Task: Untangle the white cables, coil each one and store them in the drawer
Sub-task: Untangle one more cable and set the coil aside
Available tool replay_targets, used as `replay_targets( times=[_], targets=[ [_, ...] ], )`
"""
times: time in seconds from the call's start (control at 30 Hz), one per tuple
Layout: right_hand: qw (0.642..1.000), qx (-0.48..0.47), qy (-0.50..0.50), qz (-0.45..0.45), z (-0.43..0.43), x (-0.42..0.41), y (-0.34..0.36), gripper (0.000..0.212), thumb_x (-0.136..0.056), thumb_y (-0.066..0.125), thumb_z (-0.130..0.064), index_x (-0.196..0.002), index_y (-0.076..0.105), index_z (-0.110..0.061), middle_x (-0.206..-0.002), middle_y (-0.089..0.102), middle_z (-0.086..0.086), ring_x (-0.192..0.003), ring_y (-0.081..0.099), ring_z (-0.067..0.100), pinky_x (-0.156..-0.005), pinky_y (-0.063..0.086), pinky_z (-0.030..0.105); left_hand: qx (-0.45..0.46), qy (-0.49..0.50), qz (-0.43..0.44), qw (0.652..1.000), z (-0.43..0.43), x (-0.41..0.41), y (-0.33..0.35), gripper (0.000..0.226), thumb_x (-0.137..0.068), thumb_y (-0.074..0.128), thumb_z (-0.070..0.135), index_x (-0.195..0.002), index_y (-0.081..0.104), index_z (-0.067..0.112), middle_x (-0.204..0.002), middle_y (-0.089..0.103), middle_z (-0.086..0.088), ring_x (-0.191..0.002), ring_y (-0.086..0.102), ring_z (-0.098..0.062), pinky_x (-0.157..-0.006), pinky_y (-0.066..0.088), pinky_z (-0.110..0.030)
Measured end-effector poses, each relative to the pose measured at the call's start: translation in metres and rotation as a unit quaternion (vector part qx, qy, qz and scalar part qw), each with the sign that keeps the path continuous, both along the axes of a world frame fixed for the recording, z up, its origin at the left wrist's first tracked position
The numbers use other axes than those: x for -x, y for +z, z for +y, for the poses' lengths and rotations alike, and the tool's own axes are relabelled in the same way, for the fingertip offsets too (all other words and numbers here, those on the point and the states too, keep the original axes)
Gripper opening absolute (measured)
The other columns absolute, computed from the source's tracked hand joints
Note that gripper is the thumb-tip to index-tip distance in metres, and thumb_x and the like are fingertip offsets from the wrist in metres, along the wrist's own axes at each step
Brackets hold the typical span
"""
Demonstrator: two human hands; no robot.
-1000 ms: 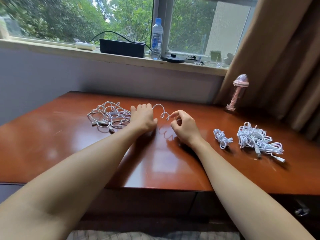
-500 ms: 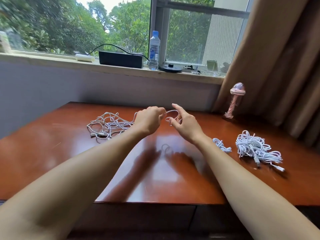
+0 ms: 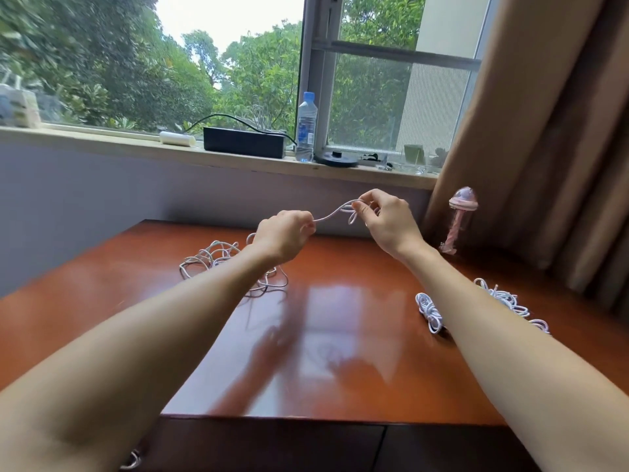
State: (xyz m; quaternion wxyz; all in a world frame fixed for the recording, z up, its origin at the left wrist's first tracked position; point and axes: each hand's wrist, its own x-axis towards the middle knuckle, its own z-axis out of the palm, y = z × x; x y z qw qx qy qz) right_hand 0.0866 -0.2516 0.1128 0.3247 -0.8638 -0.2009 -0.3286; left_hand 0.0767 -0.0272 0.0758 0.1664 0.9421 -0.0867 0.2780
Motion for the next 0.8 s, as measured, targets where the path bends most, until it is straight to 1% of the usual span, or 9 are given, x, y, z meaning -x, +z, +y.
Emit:
replay_targets(
  times=[0.1,0.2,0.23,0.33,0.4,0.53,0.67,0.73,0.8],
  targets=[
    [0.999,-0.051,0.002,-0.003,-0.005,-0.004,0.008,0.019,-0.095,0.063,-0.044,-0.090,0.068,-0.027,-0.070,0.064,-0.006,-0.069,0.059,0.013,-0.069,0.047,0.033,0.057,0.019,0.045,0.997,0.009,-0.002,0.006,0.015,-0.098,0.054,0.046,-0.098,0.066,0.037,-0.108,0.072,0.007,-0.100,0.067,-0.025,-0.091,0.051,-0.040],
    [0.996,-0.085,-0.001,-0.001,-0.008,-0.004,0.017,0.021,-0.096,0.063,-0.042,-0.088,0.068,-0.024,-0.074,0.068,-0.001,-0.068,0.058,0.013,-0.065,0.044,0.028,0.072,0.029,0.093,0.993,0.018,-0.002,0.015,0.018,-0.095,0.057,0.048,-0.090,0.066,0.034,-0.086,0.074,0.010,-0.074,0.073,-0.012,-0.089,0.053,-0.034],
    [0.996,-0.093,-0.003,-0.001,-0.009,-0.004,0.019,0.022,-0.097,0.063,-0.041,-0.087,0.068,-0.023,-0.074,0.068,-0.001,-0.068,0.058,0.012,-0.063,0.042,0.024,0.069,0.035,0.100,0.992,0.021,-0.003,0.018,0.017,-0.095,0.058,0.047,-0.091,0.067,0.033,-0.082,0.074,0.010,-0.070,0.073,-0.013,-0.087,0.055,-0.033],
    [0.992,-0.124,-0.008,0.001,-0.014,-0.002,0.025,0.026,-0.100,0.061,-0.039,-0.077,0.063,-0.026,-0.069,0.066,-0.006,-0.063,0.055,0.007,-0.056,0.037,0.013,0.074,0.051,0.083,0.992,0.026,-0.002,0.030,0.017,-0.096,0.056,0.045,-0.094,0.068,0.033,-0.088,0.074,0.005,-0.079,0.072,-0.023,-0.087,0.057,-0.038],
    [0.992,-0.125,-0.012,0.006,-0.016,-0.002,0.027,0.028,-0.100,0.061,-0.038,-0.074,0.062,-0.027,-0.065,0.064,-0.008,-0.058,0.053,0.002,-0.054,0.035,0.011,0.102,0.050,0.068,0.991,0.027,-0.002,0.040,0.019,-0.096,0.055,0.043,-0.092,0.070,0.032,-0.088,0.075,0.005,-0.081,0.072,-0.025,-0.085,0.058,-0.038],
    [0.993,-0.116,-0.010,0.018,-0.019,0.000,0.032,0.028,-0.101,0.058,-0.040,-0.084,0.068,-0.019,-0.065,0.066,-0.006,-0.059,0.056,0.001,-0.059,0.039,0.019,0.129,0.056,0.034,0.990,0.026,-0.002,0.061,0.022,-0.097,0.054,0.045,-0.088,0.071,0.034,-0.074,0.074,0.011,-0.079,0.071,-0.014,-0.080,0.054,-0.030],
    [0.994,-0.109,-0.004,0.017,-0.015,0.004,0.039,0.031,-0.105,0.051,-0.041,-0.091,0.069,-0.018,-0.070,0.068,-0.006,-0.068,0.063,0.006,-0.061,0.041,0.014,0.162,0.046,-0.014,0.986,0.022,-0.002,0.087,0.020,-0.095,0.057,0.049,-0.093,0.074,0.038,-0.075,0.074,0.015,-0.094,0.069,-0.012,-0.085,0.054,-0.031],
    [0.995,-0.104,0.006,0.014,-0.014,0.004,0.042,0.033,-0.106,0.047,-0.041,-0.094,0.067,-0.018,-0.071,0.069,-0.005,-0.072,0.066,0.010,-0.068,0.047,0.025,0.179,0.025,-0.024,0.983,0.020,-0.001,0.104,0.018,-0.094,0.058,0.049,-0.091,0.074,0.040,-0.077,0.075,0.015,-0.094,0.070,-0.011,-0.086,0.056,-0.033],
    [0.995,-0.101,0.011,0.011,-0.011,0.003,0.045,0.035,-0.107,0.044,-0.043,-0.096,0.066,-0.018,-0.070,0.068,-0.006,-0.072,0.066,0.012,-0.072,0.049,0.033,0.210,-0.019,-0.021,0.977,0.018,0.000,0.119,0.018,-0.095,0.060,0.049,-0.086,0.074,0.040,-0.075,0.075,0.016,-0.080,0.070,-0.009,-0.082,0.060,-0.038]
  ],
)
